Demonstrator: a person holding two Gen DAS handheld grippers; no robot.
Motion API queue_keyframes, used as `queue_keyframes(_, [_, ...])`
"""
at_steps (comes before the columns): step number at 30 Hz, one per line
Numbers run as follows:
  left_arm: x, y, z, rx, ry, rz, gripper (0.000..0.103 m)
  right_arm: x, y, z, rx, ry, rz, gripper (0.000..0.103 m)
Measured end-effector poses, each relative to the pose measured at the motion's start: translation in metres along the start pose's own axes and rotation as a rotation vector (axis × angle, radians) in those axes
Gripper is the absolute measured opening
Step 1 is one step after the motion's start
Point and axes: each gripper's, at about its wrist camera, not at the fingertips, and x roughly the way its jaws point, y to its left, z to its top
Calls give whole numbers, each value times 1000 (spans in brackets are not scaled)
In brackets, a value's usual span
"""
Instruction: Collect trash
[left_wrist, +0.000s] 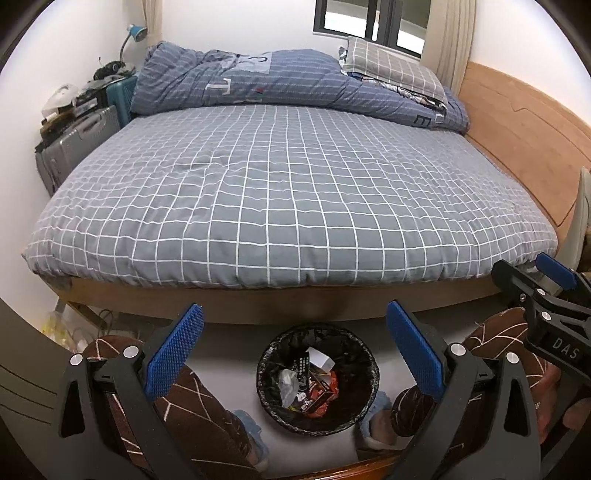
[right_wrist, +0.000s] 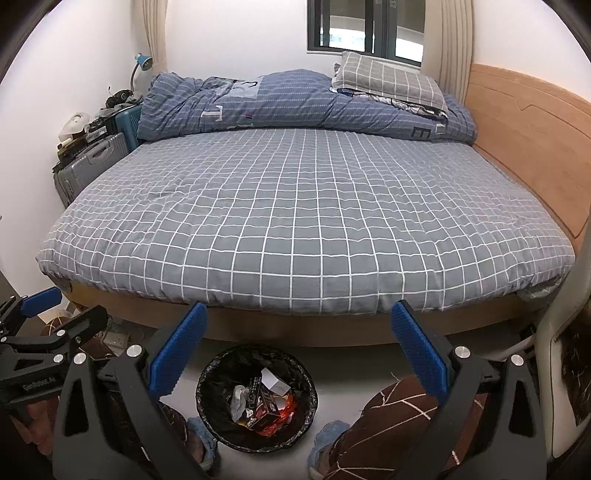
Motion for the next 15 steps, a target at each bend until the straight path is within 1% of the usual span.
queue_keyframes(6, [2, 1, 0, -5, 0, -5, 97, 1, 1, 0, 4, 7, -1, 96])
queue_keyframes(10, [3, 0, 0, -7, 9, -25, 97, 3, -1, -1, 7, 8, -6, 96])
queue_keyframes(15, [4, -3, -1, 9, 4, -6, 97, 4, -4, 1, 15, 9, -4, 96])
